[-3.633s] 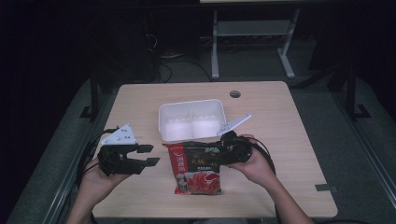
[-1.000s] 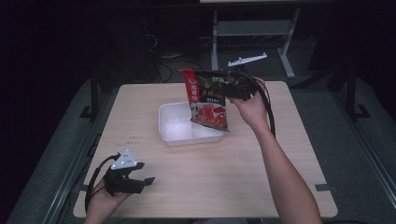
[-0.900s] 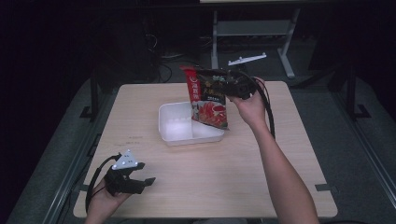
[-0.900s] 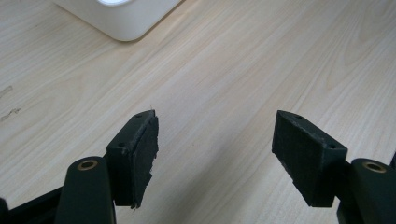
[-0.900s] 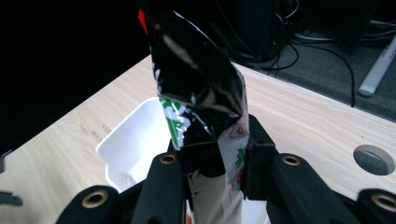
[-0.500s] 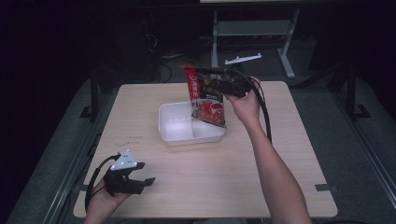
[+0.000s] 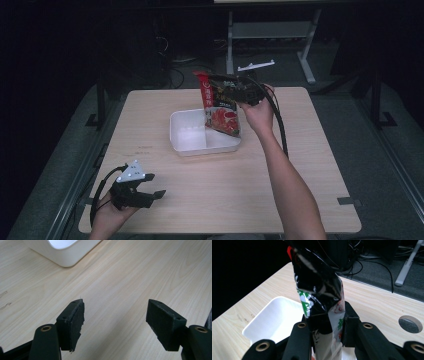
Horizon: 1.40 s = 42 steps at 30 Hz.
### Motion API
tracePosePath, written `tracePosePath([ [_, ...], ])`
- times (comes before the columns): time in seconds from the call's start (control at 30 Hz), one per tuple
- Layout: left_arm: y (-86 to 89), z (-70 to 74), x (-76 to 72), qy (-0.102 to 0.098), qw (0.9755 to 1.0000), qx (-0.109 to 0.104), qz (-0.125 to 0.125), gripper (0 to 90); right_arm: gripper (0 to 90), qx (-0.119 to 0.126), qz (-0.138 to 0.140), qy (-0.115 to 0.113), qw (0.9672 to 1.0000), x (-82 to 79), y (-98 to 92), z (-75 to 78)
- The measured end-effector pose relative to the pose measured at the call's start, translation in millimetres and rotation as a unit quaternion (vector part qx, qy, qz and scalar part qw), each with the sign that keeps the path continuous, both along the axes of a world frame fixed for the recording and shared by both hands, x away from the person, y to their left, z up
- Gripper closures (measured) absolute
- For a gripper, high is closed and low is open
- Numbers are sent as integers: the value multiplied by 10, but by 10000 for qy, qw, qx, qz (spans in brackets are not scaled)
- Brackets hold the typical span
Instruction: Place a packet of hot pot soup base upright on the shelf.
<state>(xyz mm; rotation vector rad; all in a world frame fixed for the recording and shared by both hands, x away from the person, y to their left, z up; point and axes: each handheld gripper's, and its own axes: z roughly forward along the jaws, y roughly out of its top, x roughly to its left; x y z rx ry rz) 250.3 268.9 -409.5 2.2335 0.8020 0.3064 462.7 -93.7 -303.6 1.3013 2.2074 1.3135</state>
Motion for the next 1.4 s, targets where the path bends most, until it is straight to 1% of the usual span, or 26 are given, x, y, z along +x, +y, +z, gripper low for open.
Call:
tracePosePath([
  [0.07, 3, 4, 0, -13, 10000, 4, -9, 305, 733, 16, -22, 13, 10000, 4, 9, -11],
  [0.17, 5, 8, -3, -13, 10000, -57, 14, 305, 732, 35, -66, 27, 10000, 27, 15, -60],
  [0.23, 9, 9, -3, -14, 10000, -44, 12, 305, 732, 69, -101, 53, 9999, 39, 14, -90],
  [0.4, 18, 18, -5, -37, 10000, -44, 19, 305, 732, 48, -128, 46, 9999, 50, 36, -147],
  [0.43, 22, 21, -5, -46, 10000, -41, 17, 305, 731, 47, -158, 35, 9999, 57, 48, -179],
  [0.57, 22, 27, -7, -35, 10000, -89, -1, 305, 729, 66, -163, 65, 9998, 79, 63, -229],
  [0.6, 16, 27, -9, -30, 9999, -131, 19, 305, 728, 89, -166, 66, 9998, 82, 64, -242],
  [0.8, 21, 29, -10, -35, 9999, -123, 12, 305, 722, 110, -165, 94, 9998, 79, 72, -318],
  [0.87, 23, 30, -11, -29, 9999, -124, 24, 305, 716, 137, -118, 113, 9998, 69, 73, -353],
  [1.03, 20, 31, -8, -27, 9999, -130, 14, 305, 707, 120, -60, 154, 9998, 57, 81, -365],
  [1.13, 20, 30, -7, -25, 9999, -122, 10, 305, 701, 87, 11, 174, 9998, 40, 83, -384],
  [1.17, 19, 29, -6, -26, 9999, -123, 7, 305, 698, 13, 58, 224, 9997, 34, 87, -402],
  [1.2, 19, 29, -6, -26, 9999, -123, 7, 305, 697, -19, 73, 219, 9997, 27, 87, -405],
  [1.33, 20, 30, -4, -22, 9999, -110, -7, 305, 691, -32, 134, 220, 9997, 0, 74, -403],
  [1.4, 16, 30, -5, -19, 9999, -136, 1, 304, 687, -30, 147, 225, 9996, -4, 65, -406],
])
